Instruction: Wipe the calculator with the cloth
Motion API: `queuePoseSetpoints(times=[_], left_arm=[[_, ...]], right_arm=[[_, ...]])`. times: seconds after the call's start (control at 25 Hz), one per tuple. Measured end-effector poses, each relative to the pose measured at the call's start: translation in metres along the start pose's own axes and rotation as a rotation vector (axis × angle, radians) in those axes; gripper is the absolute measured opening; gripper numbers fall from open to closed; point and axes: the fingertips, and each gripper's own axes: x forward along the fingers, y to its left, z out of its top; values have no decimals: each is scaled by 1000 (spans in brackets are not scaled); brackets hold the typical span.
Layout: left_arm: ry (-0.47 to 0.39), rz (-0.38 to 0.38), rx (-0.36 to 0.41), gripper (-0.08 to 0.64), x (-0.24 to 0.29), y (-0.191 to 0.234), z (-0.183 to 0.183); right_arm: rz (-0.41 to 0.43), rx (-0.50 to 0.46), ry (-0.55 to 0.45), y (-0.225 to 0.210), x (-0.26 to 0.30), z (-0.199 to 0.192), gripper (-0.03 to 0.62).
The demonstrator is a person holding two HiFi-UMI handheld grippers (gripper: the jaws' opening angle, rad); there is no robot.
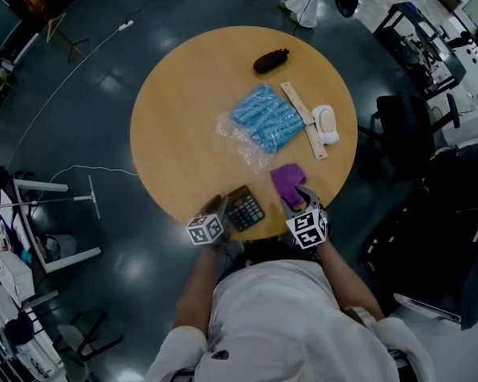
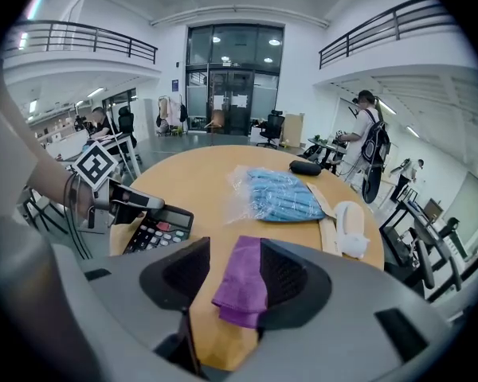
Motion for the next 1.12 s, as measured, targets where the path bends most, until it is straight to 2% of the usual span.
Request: queuePoseSetpoints(times=[0.16, 0.4, 0.64, 0.72, 0.88, 1.0, 1.12], left_arm=[[3, 29, -12, 121, -3, 4, 0], [44, 67, 73, 122, -7, 6, 7], [-19, 100, 94, 126, -26, 11, 32], [-79, 116, 117, 126, -41, 5, 49], [-277, 157, 212, 126, -91, -36, 102], [-405, 196, 324, 123, -129, -77, 139], [-493, 275, 482, 41, -160, -114, 167]], right_arm=[[-3, -6, -14, 4, -4, 4, 201], [-14, -8, -41, 6, -13, 11, 202], [-49, 11, -111, 5, -26, 26, 201], [-63, 40, -154, 1, -34, 35, 198], [-72, 108, -263, -5, -57, 63, 173], [-78, 147, -350, -12, -76, 84, 130], [-73, 179, -449, -19, -100, 112, 104]])
